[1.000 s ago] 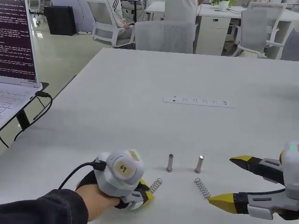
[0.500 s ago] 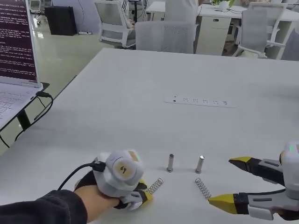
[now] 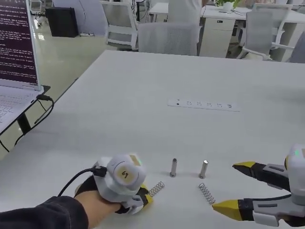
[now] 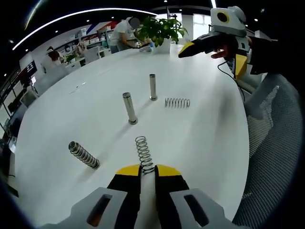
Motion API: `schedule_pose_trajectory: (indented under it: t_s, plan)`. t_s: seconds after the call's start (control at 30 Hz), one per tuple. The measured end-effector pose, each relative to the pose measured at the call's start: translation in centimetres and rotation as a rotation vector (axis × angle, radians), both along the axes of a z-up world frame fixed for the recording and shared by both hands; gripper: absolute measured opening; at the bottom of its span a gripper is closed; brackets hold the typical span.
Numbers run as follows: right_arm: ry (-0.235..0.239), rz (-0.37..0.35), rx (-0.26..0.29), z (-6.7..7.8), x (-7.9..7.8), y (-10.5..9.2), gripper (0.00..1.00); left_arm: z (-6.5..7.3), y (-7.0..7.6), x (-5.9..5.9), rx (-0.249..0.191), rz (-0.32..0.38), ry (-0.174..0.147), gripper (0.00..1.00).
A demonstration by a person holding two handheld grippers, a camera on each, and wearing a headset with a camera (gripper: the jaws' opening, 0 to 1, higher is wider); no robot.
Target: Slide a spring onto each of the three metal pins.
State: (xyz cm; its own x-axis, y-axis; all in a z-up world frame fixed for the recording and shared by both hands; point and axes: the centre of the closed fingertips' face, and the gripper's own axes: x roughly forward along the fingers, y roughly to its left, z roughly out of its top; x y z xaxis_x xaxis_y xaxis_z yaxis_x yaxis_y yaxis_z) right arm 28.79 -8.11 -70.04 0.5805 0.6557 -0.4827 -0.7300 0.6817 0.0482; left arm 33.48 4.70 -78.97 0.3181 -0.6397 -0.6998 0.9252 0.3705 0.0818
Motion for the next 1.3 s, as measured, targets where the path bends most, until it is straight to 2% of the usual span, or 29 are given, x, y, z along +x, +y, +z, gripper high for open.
schedule_pose_trajectory:
  t_s: [0.33,0.53,0.77,1.0,1.3]
  plan:
    - [-0.001,0.012,-0.001,0.0,-0.1,0.3,0.73,0.3,0.4,-0.2,-0.008,-0.015,0.008,0.02]
    - [-0.002,0.023,-0.002,0.2,-0.3,0.6,0.71,1.0,0.6,-0.7,-0.030,-0.029,0.016,0.02]
    - [0.006,0.050,-0.004,0.1,-0.6,1.1,0.69,1.9,0.5,-2.2,-0.061,-0.084,0.032,0.02]
    - [0.014,0.088,-0.005,0.2,-0.9,2.0,0.67,3.6,0.2,-4.0,-0.107,-0.165,0.039,0.02]
    - [0.018,0.143,-0.009,0.6,-1.2,3.3,0.64,5.8,-0.1,-5.3,-0.165,-0.228,0.039,0.02]
